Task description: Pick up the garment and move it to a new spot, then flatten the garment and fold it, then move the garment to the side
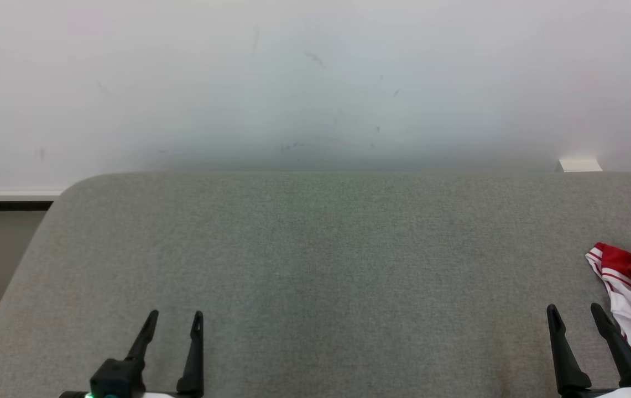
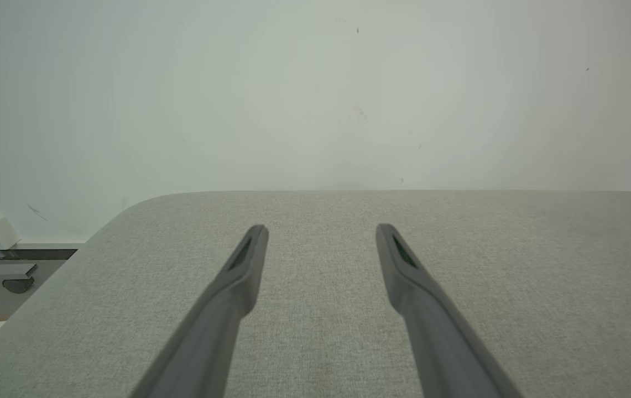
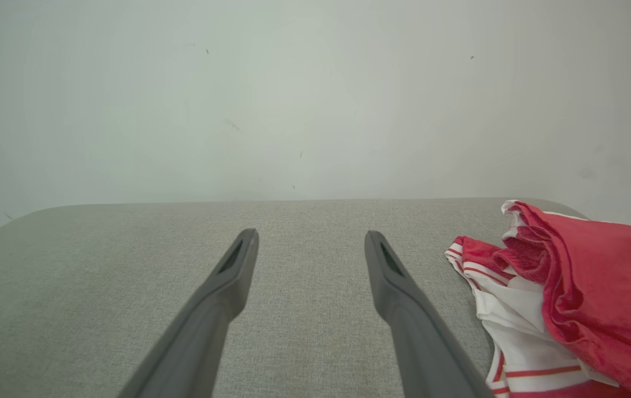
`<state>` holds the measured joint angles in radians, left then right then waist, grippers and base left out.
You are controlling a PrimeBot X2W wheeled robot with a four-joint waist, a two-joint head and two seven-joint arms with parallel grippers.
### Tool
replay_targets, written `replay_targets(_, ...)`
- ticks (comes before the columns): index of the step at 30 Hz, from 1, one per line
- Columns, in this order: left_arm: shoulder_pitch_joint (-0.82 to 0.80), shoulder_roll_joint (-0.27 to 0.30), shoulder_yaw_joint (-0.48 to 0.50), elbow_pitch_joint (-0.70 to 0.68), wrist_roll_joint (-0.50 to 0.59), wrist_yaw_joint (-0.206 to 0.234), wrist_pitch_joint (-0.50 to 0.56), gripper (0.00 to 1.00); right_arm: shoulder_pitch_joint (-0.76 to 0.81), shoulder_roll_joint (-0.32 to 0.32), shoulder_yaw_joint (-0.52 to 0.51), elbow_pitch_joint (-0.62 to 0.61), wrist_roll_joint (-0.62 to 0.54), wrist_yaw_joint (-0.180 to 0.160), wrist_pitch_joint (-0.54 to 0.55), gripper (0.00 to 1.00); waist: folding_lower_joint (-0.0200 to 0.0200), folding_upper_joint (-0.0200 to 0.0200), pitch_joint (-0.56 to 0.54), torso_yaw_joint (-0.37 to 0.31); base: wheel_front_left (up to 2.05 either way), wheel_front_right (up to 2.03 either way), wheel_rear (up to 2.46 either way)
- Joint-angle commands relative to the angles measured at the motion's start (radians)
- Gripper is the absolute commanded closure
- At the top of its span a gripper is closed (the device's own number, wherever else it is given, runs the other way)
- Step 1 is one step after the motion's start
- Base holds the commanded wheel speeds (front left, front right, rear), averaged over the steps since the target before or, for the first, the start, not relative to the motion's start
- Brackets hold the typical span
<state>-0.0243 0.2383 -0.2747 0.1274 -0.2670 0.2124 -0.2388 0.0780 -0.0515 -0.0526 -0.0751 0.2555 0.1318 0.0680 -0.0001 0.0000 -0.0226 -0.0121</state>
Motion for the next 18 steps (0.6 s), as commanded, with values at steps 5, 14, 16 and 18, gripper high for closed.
replay_targets(5, 0.009, -0.007, -0.005, 0.014, -0.003, -0.001, 0.0, 1.0, 0.004, 0.002, 0.002, 0.019, 0.003, 0.0, 0.001, 1.0, 0.0001, 0.0, 0.0, 0.001, 0.0, 0.0, 0.0)
replay_targets(14, 0.0, -0.023, 0.036, 0.021, -0.178, -0.041, 0.037, 1.0, -0.021, 0.002, -0.006, 0.055, 0.172, 0.0, 0.007, 1.0, 0.0001, 0.0, 0.002, 0.002, 0.0, 0.0, 0.0)
replay_targets(16, -0.003, -0.026, 0.044, 0.025, -0.214, -0.05, 0.045, 1.0, -0.026, 0.001, -0.008, 0.063, 0.207, 0.0, 0.008, 1.0, 0.0001, 0.0, 0.002, 0.002, 0.0, 0.0, 0.0)
replay_targets(18, -0.007, -0.03, 0.053, 0.029, -0.249, -0.059, 0.053, 1.0, -0.031, 0.001, -0.009, 0.07, 0.241, 0.0, 0.009, 1.0, 0.0001, 0.0, 0.002, 0.002, 0.0, 0.0, 0.0)
